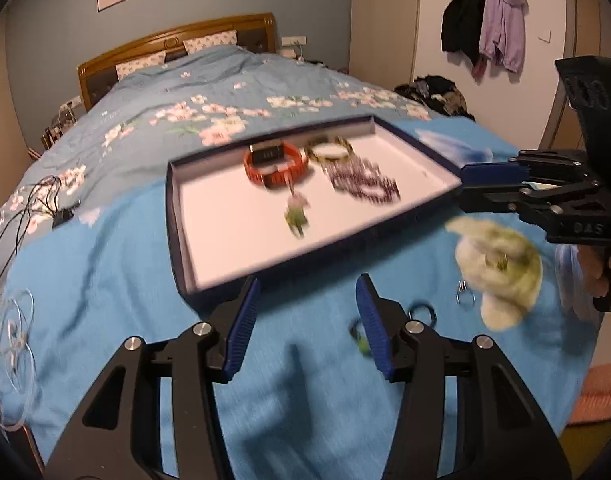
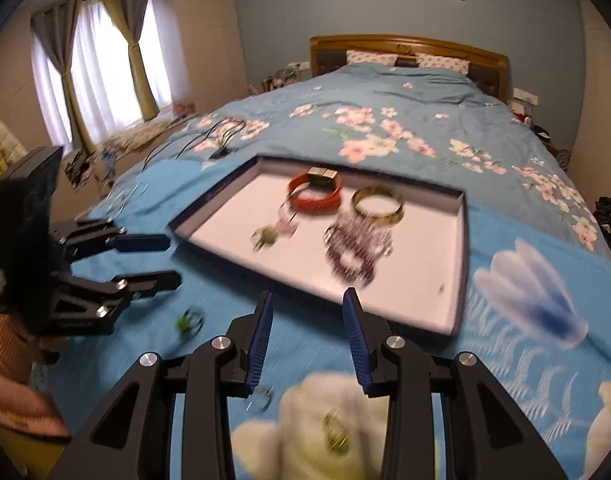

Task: Organize jewelry
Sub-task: 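Withdraw both open tools from the box toward the remaining rings, then grasp the silver ring with right tool while left tool grasps black-cord green ring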

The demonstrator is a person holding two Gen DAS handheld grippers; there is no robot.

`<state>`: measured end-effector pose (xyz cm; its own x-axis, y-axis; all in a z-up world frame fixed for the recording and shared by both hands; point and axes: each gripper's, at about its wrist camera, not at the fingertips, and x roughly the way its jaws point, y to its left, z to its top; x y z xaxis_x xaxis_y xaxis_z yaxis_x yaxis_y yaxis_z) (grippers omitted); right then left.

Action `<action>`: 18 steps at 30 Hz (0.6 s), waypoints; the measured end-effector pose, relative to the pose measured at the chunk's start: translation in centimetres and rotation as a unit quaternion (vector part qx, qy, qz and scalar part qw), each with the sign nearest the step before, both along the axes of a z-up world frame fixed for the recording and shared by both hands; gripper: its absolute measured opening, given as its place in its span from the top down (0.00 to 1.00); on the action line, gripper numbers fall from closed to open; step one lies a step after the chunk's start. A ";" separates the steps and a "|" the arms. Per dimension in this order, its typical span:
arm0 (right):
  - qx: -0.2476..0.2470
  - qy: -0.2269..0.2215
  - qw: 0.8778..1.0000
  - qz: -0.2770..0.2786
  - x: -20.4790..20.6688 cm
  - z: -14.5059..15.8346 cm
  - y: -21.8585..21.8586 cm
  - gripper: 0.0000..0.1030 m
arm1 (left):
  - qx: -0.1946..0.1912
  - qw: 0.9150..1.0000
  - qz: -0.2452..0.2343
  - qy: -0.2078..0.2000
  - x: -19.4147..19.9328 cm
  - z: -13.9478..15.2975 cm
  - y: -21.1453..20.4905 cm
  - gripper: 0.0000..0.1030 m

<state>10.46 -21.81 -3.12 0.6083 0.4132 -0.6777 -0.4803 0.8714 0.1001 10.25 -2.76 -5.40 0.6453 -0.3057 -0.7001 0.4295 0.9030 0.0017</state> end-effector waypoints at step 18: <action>-0.031 0.049 0.998 0.006 -3.6 -4.7 2.1 0.66 | 0.004 0.999 -0.029 0.037 -2.5 -2.3 -1.3 0.54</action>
